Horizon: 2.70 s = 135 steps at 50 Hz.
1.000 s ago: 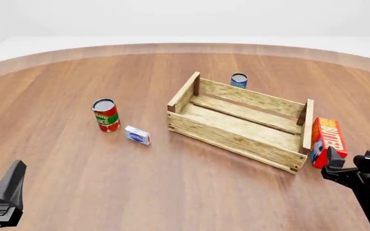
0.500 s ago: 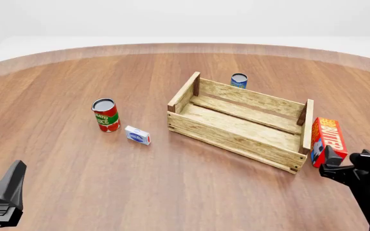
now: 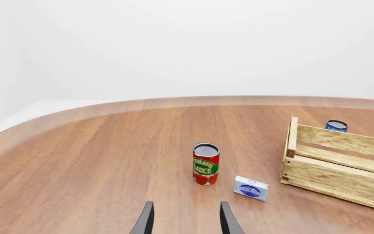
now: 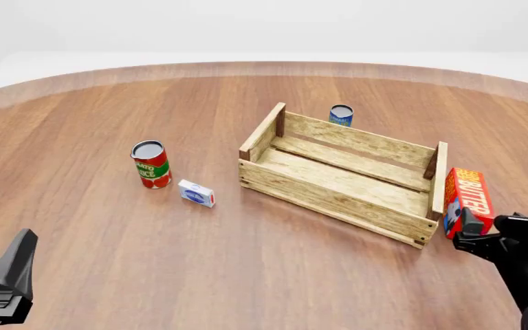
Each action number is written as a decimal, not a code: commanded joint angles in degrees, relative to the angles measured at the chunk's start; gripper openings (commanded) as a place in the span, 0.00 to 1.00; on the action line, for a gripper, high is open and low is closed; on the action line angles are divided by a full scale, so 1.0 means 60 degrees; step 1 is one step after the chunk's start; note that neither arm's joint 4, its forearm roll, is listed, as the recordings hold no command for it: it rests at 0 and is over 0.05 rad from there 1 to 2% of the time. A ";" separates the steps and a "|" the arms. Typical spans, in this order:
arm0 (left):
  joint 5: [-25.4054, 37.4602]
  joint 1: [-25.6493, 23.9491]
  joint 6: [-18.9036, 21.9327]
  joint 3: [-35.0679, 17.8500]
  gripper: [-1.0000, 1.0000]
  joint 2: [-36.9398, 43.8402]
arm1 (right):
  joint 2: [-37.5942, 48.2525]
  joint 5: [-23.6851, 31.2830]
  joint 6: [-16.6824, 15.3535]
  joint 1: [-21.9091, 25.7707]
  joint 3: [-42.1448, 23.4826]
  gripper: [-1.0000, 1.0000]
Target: Pick up the butter and put it in the tray.
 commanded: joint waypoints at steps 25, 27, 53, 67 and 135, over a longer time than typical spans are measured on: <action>0.0000 0.0000 0.0000 0.0000 1.00 0.0000 | 0.0991 -0.0019 -0.0172 0.0072 -0.0495 1.00; 0.0000 0.0000 0.0000 0.0000 1.00 0.0000 | 0.1047 -0.0019 -0.0203 0.0063 -0.0525 1.00; 0.0000 0.0000 0.0000 0.0000 1.00 0.0000 | 0.1760 -0.0019 -0.0360 0.0111 -0.0946 1.00; 0.0000 0.0000 0.0000 0.0000 1.00 0.0000 | 0.1961 -0.0019 -0.0418 0.0106 -0.1088 1.00; 0.0000 0.0000 0.0000 0.0000 1.00 0.0000 | 0.0668 0.0004 -0.0156 -0.0028 -0.0528 0.00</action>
